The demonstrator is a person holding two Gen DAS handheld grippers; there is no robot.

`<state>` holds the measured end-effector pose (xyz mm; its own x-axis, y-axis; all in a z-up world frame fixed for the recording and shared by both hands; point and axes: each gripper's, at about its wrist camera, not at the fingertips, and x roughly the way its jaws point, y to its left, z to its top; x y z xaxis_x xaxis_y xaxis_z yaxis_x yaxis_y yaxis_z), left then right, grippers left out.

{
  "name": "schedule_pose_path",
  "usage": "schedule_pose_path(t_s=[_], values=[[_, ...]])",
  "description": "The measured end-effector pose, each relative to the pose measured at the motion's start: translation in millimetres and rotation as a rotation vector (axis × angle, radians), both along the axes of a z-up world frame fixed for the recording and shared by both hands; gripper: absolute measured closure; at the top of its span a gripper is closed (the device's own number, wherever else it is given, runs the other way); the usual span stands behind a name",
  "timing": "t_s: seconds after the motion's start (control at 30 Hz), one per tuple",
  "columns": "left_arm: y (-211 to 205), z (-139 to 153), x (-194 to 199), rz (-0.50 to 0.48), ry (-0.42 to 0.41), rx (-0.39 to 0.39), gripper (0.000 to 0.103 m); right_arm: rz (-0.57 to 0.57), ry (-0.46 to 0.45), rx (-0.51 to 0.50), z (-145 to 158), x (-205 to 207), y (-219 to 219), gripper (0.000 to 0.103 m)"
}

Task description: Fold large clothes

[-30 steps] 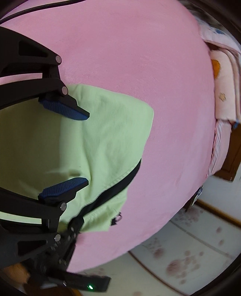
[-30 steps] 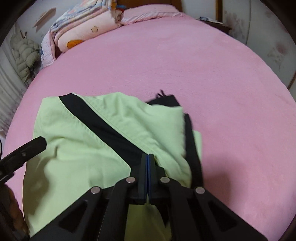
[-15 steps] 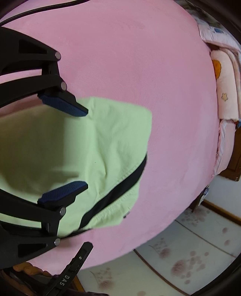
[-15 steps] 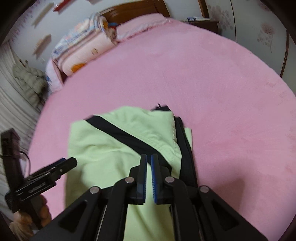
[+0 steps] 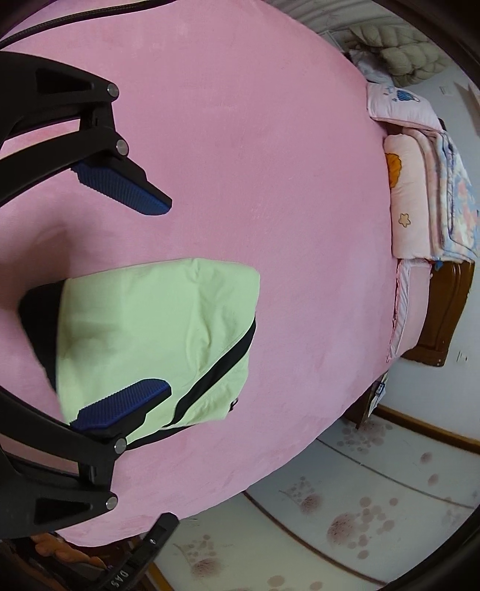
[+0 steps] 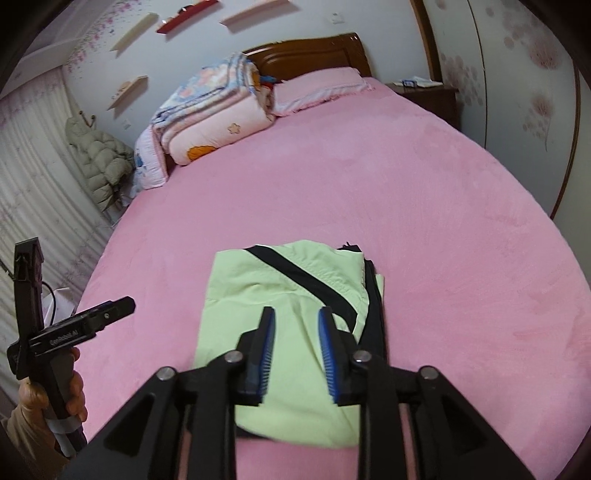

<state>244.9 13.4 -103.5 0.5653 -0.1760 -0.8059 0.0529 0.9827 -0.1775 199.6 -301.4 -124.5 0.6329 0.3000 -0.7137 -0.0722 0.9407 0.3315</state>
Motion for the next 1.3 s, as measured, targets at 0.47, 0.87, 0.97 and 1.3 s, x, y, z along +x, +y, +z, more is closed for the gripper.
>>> schedule_pose_path(t_s=[0.47, 0.87, 0.97, 1.3], values=[[-20.9, 15.5, -57.4, -0.001, 0.007, -0.039, 0.001, 0.041, -0.010, -0.057, 23.0, -53.7, 6.7, 0.037], [-31.2, -48.3, -42.4, 0.052, 0.101, -0.052, 0.001, -0.003, 0.088, -0.065, -38.0, -47.9, -8.6, 0.028], [-35.0, -59.9, -34.8, 0.071, 0.122, -0.052, 0.001, -0.011, 0.100, -0.071, -50.0, -41.3, -11.8, 0.028], [-31.0, -111.6, 8.8, 0.108, 0.215, -0.059, 0.001, 0.024, 0.202, -0.001, -95.9, 2.6, -24.1, 0.028]])
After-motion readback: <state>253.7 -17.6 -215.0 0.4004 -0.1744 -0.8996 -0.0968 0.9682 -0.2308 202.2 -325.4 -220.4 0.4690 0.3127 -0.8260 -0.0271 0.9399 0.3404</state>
